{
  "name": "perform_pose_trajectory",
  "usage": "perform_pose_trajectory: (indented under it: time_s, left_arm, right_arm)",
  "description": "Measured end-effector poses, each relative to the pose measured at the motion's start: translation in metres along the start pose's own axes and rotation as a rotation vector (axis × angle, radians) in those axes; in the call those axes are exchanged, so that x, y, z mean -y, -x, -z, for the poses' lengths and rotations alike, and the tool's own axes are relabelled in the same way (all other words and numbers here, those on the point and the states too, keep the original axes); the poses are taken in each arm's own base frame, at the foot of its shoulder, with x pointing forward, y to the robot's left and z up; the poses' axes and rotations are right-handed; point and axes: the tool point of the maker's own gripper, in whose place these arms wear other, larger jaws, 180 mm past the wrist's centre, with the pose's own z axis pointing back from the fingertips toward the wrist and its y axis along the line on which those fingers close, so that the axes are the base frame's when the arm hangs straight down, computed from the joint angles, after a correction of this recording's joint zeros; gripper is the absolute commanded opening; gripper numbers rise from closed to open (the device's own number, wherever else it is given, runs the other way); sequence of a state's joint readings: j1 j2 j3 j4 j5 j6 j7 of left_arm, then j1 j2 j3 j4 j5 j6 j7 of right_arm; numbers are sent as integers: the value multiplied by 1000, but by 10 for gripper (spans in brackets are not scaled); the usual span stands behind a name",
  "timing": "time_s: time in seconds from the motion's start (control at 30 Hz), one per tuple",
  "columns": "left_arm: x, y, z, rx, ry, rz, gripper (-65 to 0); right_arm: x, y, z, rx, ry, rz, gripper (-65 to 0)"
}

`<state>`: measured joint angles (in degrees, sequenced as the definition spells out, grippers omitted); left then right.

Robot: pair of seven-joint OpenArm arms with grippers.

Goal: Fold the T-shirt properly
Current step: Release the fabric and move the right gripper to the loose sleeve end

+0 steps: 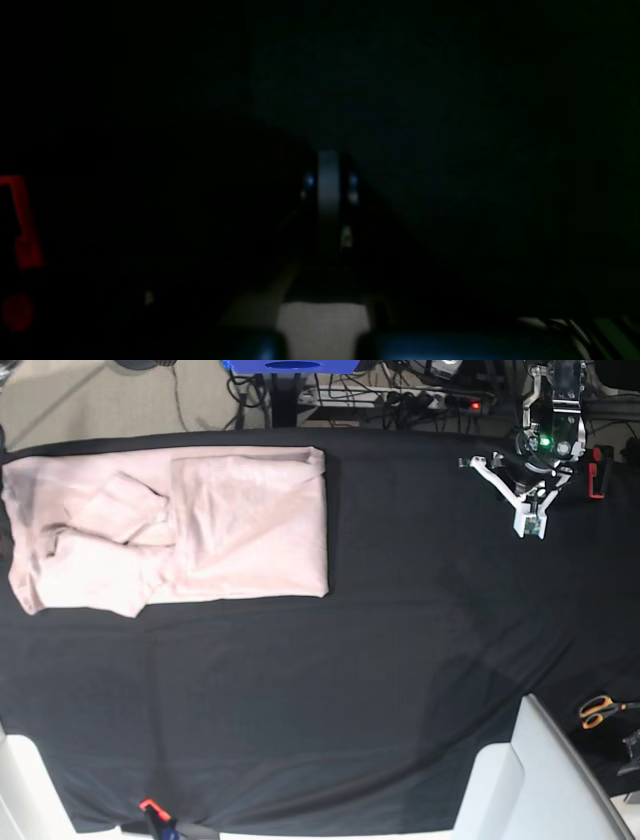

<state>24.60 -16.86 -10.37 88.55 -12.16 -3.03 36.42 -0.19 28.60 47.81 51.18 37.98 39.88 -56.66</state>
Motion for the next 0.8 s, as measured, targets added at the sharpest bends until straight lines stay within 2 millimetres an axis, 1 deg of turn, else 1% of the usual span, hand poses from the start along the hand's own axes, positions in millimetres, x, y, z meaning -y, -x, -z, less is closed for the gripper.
perform_pose_trajectory:
  time_s: [0.1, 0.17, 0.2, 0.23, 0.3, 0.4, 0.43, 0.57, 0.8]
  left_arm:
    - [-1, 2, 0, -4, -3, 0, -650]
    - [0, 2, 0, -4, 0, -4, -650]
    - [0, 2, 0, -3, 1, -4, -650]
    - [0, 2, 0, -3, -1, -3, -650]
    - [-1, 2, 0, -3, -2, -1, -650]
    - [0, -6, -1, 53, 0, -4, -650]
    - [0, -6, -1, 58, -1, -3, -650]
    - [-1, 3, -2, 39, -1, 3, -650]
    - [-1, 1, -2, 44, -2, 3, -650]
  right_arm:
    - [21, 2, -3, -31, 1, 94, -17]
    - [23, -9, -4, 3, -4, 114, -17]
    - [22, -15, -3, 32, -14, 123, -17]
    - [20, -18, -1, 43, -27, 135, -17]
    - [21, -8, 3, 21, -35, 161, -17]
    - [26, 26, 12, -57, -34, 229, -17]
    - [25, 34, 16, -77, -33, 228, -17]
    - [20, 27, 26, -36, -41, 208, -17]
    - [12, 24, 33, -22, -60, 204, -17]
